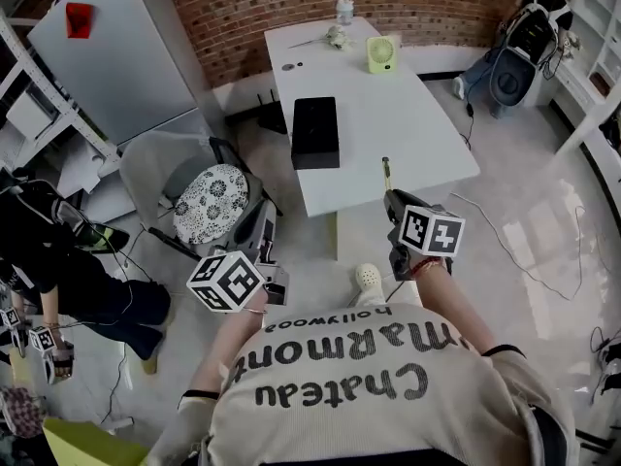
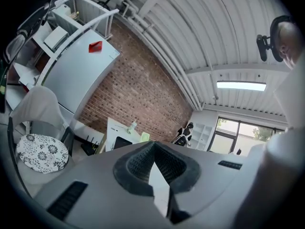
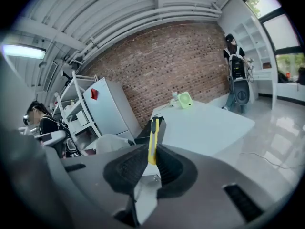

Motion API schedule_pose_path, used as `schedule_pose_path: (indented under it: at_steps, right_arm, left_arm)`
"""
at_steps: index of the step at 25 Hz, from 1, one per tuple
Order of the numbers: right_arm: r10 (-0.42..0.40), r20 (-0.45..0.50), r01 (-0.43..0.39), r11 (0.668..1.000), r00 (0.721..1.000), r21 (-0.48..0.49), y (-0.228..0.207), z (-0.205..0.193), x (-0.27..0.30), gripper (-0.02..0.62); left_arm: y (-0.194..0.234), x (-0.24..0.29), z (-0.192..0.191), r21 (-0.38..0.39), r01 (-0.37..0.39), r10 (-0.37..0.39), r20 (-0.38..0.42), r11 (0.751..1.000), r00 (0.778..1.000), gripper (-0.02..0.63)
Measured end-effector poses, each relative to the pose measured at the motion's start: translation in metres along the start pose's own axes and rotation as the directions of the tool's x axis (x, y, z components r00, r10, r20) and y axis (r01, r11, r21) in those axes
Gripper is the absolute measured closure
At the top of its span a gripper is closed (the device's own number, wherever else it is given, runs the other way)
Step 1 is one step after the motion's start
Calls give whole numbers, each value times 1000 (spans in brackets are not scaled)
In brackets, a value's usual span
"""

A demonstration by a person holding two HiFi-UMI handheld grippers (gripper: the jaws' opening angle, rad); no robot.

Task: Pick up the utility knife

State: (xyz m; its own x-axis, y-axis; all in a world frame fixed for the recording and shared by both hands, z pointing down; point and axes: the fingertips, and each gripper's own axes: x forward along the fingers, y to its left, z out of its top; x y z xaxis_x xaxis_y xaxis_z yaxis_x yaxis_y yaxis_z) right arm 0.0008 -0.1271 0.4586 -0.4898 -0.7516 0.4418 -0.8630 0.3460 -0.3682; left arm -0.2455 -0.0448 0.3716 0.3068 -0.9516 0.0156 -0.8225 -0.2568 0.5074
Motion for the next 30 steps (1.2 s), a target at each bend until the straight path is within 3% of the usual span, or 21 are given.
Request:
schedule_pose_path:
  at_steps: [5, 13, 24, 30]
  right_arm:
    - [59, 24, -58, 997, 998, -44, 28, 17, -10, 540]
    - [184, 92, -177, 981, 978, -80, 42, 57, -17, 540]
    - [345, 143, -336, 938, 927, -88, 39, 115, -19, 538]
    - [390, 156, -386, 921, 908, -56, 29, 122, -22, 538]
  left_arm:
    - [-20, 5, 13, -1, 34, -34, 16, 999, 999, 606]
    - [-43, 23, 8, 157, -25, 23, 20, 987, 1000, 606]
    - [-65, 44, 4, 116, -132, 123, 82, 984, 989, 606]
    - [-79, 53, 5, 140, -150, 135, 113, 979, 984, 606]
